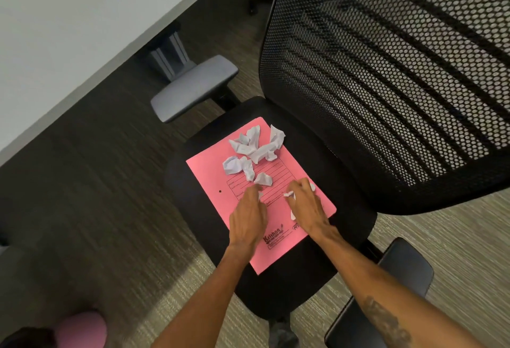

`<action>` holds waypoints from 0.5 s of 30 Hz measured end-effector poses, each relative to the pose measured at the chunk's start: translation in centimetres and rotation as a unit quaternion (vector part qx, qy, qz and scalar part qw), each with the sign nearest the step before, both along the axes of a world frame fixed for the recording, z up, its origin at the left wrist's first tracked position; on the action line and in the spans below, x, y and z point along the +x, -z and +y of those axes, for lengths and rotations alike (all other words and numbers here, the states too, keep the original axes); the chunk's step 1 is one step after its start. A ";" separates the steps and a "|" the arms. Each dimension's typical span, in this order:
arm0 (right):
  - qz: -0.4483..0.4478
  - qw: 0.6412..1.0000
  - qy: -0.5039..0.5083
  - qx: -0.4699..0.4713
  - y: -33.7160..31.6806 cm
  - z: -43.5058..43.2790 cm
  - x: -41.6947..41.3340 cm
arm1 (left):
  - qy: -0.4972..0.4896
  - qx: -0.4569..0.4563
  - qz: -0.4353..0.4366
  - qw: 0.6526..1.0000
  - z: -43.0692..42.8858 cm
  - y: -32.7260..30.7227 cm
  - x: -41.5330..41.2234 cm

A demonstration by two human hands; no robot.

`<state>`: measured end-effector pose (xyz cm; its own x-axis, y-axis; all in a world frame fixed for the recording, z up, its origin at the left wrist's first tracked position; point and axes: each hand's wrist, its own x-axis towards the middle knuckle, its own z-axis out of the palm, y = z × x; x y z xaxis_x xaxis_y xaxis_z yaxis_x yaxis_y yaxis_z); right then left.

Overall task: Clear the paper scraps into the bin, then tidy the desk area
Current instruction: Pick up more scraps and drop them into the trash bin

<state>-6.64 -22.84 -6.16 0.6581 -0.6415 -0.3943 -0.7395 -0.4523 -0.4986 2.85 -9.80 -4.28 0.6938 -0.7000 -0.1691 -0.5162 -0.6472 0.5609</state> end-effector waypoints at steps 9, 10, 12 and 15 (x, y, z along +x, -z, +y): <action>-0.031 0.996 0.062 0.054 1.5 3.9 -2.8 | 0.018 0.070 -0.026 0.997 -4.7 0.5 2.5; -0.037 0.995 0.075 0.057 1.5 4.1 -2.9 | 0.024 0.090 -0.039 0.995 -4.7 0.8 2.5; -0.041 0.993 0.092 0.061 1.4 4.1 -3.0 | 0.038 0.116 -0.060 0.991 -4.3 1.2 2.3; -0.047 0.990 0.114 0.063 1.2 3.7 -2.7 | 0.053 0.124 -0.056 0.989 -2.9 1.8 1.5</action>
